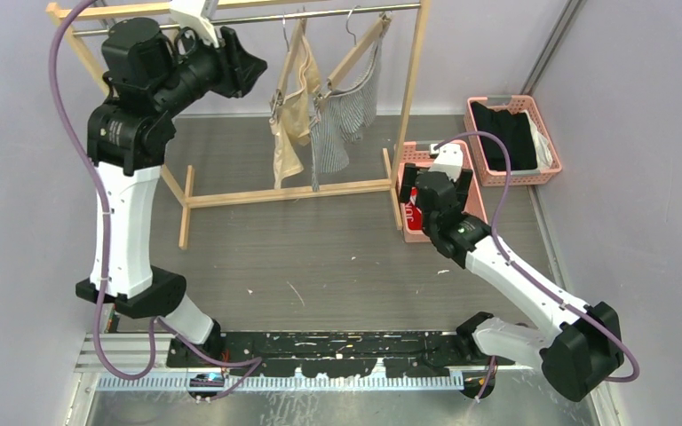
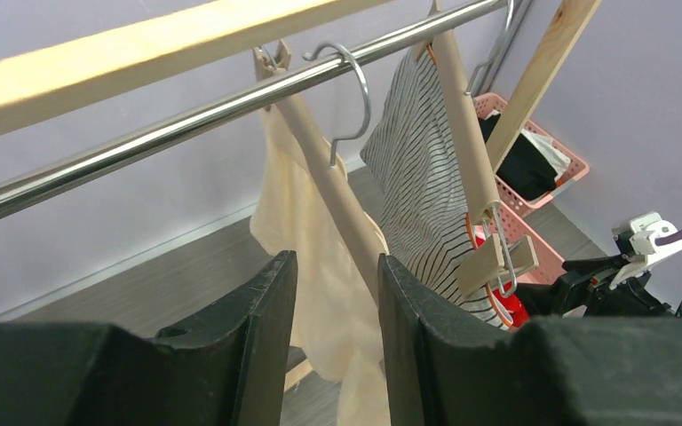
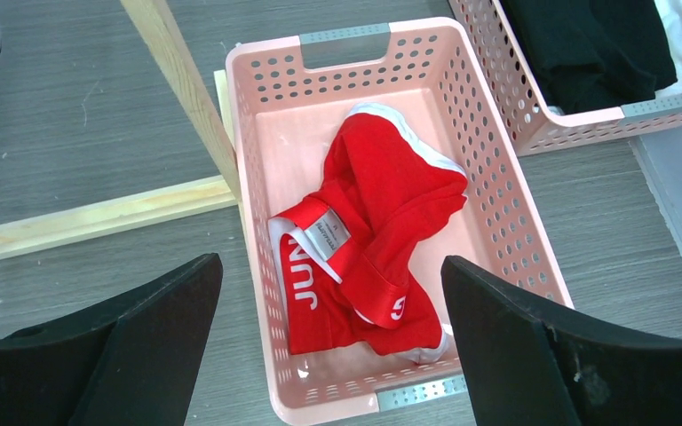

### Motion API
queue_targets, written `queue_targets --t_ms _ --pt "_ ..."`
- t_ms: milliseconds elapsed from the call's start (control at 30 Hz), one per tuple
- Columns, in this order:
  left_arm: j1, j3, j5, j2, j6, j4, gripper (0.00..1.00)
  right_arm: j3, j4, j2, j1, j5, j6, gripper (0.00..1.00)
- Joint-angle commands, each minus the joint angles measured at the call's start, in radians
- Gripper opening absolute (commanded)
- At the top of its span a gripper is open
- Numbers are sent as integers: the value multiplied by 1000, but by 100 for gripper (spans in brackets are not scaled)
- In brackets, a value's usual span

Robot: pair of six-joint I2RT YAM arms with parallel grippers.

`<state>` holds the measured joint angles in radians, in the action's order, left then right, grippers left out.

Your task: Remove the underwear clipped to the hanger

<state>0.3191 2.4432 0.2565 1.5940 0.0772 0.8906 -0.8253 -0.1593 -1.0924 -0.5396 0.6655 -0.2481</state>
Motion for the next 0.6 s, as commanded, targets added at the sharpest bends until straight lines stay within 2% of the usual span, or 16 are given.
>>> queue_targets --t_ms 0,333,567 --pt "52 26 -64 -3 -28 -54 40 -31 3 19 -28 74 17 100" --pt "114 -54 -83 -2 -7 -166 43 -24 16 7 -81 91 50 100" --pt "132 -102 -125 5 -9 -189 50 -9 30 27 -105 84 60 100"
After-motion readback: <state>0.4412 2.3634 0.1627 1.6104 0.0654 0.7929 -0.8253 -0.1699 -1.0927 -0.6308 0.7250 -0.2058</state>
